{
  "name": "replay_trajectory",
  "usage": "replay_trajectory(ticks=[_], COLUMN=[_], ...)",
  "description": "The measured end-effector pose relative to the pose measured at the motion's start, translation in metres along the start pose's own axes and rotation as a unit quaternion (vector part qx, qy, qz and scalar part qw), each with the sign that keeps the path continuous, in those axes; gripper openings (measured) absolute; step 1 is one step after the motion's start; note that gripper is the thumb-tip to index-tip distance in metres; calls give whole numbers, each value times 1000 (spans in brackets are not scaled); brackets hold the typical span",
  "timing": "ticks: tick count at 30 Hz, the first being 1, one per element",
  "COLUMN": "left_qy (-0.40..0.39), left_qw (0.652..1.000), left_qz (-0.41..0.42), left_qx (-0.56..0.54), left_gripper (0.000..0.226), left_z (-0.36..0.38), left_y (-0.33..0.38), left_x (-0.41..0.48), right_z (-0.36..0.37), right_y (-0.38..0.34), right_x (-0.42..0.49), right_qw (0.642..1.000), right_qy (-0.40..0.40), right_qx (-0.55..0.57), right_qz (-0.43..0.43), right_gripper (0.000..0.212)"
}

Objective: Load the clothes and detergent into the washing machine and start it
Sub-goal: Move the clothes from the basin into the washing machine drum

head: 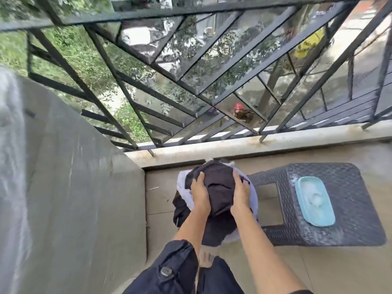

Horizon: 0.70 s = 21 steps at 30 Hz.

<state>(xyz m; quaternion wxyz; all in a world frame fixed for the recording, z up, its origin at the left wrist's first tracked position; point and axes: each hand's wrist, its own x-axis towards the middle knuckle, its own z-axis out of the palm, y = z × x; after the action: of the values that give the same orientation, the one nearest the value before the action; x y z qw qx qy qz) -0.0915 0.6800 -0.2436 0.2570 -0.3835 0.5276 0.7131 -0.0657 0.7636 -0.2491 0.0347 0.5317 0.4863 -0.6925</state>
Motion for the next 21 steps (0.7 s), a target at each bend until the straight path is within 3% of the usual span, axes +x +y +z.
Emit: replay_trajectory(ticks=[3, 7, 12, 15, 16, 17, 19, 21], left_qy=[-63, -89, 41, 145, 162, 167, 168, 188], left_qw=[998, 989, 965, 892, 865, 861, 895, 947], left_qz=[6, 36, 209, 307, 372, 401, 368, 254], left_qx=[14, 114, 154, 300, 294, 264, 186, 63], left_gripper=[36, 16, 25, 44, 54, 68, 93, 95], left_z=[12, 22, 20, 4, -4, -12, -30, -50], left_y=[28, 56, 86, 109, 114, 121, 134, 142], left_x=[-37, -74, -126, -155, -160, -166, -169, -158], right_z=[2, 0, 20, 32, 36, 39, 55, 72], right_y=[-33, -65, -106, -124, -129, -132, -139, -146], right_x=[-35, -68, -124, -153, -162, -165, -176, -189], right_qw=[997, 986, 978, 980, 979, 975, 966, 955], right_qy=[-71, -138, -202, -190, -191, -205, -242, -282], right_qx=[19, 63, 44, 38, 45, 43, 24, 12], right_qz=[-3, 62, 17, -39, -57, -74, -82, -93], right_gripper=[64, 41, 32, 68, 67, 66, 83, 91])
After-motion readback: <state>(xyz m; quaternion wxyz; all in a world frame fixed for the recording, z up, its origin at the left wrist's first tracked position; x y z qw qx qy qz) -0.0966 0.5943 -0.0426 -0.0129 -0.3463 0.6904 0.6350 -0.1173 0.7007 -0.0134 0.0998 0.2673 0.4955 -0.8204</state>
